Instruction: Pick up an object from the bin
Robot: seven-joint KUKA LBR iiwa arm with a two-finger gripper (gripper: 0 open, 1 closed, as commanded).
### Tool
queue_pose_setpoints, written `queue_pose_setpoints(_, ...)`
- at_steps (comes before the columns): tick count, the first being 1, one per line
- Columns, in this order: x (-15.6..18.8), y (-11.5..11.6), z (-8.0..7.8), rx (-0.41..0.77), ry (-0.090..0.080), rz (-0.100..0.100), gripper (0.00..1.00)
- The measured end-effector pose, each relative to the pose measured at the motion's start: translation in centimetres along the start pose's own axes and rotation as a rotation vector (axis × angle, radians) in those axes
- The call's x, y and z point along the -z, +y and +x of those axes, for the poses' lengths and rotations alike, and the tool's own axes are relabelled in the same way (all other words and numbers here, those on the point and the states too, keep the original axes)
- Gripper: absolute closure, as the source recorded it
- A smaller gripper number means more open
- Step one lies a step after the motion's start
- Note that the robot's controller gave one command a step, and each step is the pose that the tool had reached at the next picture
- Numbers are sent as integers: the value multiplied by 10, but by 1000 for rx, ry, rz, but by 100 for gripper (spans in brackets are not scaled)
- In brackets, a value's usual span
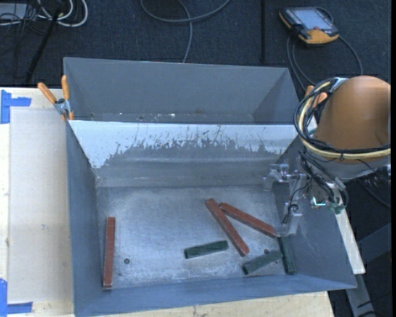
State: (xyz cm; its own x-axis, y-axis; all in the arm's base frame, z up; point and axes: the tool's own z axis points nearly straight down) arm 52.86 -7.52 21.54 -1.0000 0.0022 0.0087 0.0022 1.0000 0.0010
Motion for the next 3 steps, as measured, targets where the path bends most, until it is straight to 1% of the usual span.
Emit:
queue_pose_setpoints(1,4,0,-2,2,-8,1,0)
queue_pose_setpoints(2,-41,-5,3,33,-15,2,0)
queue_pose_setpoints(3,-144,-7,-2,78,-14,1,100)
